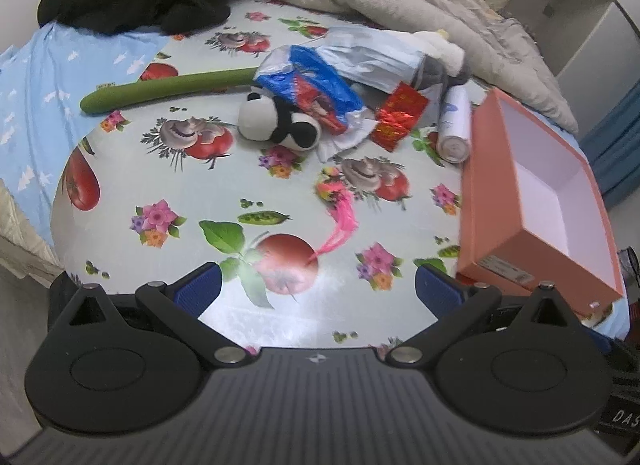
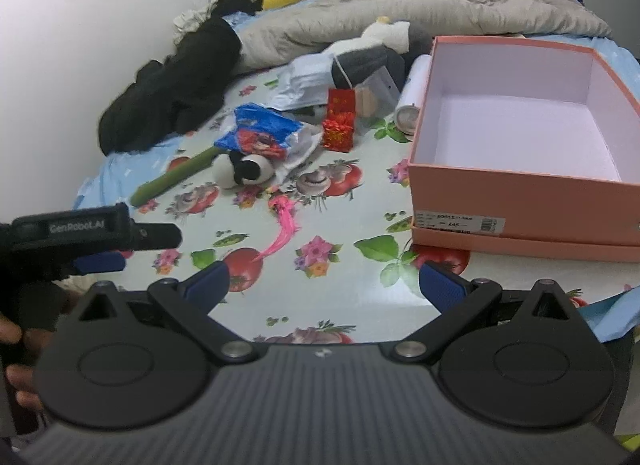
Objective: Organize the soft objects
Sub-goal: 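Grasp the panda plush with the left tool while the right tool grasps the pink feathered toy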
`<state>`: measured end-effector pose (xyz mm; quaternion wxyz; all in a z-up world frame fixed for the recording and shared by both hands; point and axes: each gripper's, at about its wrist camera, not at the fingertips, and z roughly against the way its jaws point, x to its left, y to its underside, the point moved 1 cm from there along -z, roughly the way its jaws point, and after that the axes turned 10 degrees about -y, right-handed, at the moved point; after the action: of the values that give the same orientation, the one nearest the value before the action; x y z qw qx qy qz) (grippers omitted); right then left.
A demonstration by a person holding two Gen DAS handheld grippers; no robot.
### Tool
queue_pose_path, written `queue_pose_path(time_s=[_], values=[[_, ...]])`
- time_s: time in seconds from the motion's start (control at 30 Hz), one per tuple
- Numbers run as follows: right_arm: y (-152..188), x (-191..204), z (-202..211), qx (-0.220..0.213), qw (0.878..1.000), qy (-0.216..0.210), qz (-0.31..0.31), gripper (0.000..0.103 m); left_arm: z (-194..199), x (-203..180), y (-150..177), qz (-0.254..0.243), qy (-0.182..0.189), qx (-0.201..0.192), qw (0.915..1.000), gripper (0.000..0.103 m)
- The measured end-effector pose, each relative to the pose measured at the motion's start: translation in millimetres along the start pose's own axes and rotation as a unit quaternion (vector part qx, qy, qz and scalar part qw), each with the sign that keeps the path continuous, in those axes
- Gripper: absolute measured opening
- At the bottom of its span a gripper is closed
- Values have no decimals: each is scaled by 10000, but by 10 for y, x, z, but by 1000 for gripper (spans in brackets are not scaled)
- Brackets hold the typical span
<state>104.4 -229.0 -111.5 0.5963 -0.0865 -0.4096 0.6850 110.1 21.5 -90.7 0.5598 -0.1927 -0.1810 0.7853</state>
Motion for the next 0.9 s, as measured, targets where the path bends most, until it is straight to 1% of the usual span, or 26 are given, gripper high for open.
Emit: queue_pose_path(time_s=[0.03, 0.13, 0.27, 0.43, 0.5, 0.53, 0.57, 0.6, 0.63, 0.77, 0.9], values=[[-18, 9, -48, 24, 10000, 49, 41, 103, -44, 16, -46, 20, -11, -1, 10000, 103], [-80, 35, -183, 79, 9999, -19, 76, 103, -171, 58, -150, 4, -51, 16, 10000, 103], [-193, 63, -389, 178, 9998, -117, 59, 103, -379, 94, -277, 75, -4, 125, 9999, 103], [-344, 91, -691, 299, 9992, -268, 44, 103, -679, 130, -479, 170, 14, 167, 9997, 103], [-398, 114, -819, 292, 9993, -137, 167, 101, -796, 143, -561, 229, -13, 189, 9996, 103], [-423, 121, -893, 295, 9993, -61, 238, 96, -872, 154, -615, 287, -61, 200, 9994, 103], [-451, 115, -986, 348, 9990, -84, 252, 88, -929, 155, -657, 301, -80, 210, 9993, 103], [-474, 96, -1062, 408, 9989, -123, 206, 84, -995, 152, -703, 312, -74, 225, 9992, 103], [-492, 75, -1141, 458, 9987, -162, 150, 77, -1049, 150, -737, 323, -63, 232, 9992, 103], [-546, 85, -1445, 621, 9974, -242, 280, 71, -1289, 135, -872, 398, -21, 259, 9989, 103], [-561, 127, -1709, 767, 9951, -456, 431, 71, -1511, 138, -969, 673, 66, 333, 9972, 94]])
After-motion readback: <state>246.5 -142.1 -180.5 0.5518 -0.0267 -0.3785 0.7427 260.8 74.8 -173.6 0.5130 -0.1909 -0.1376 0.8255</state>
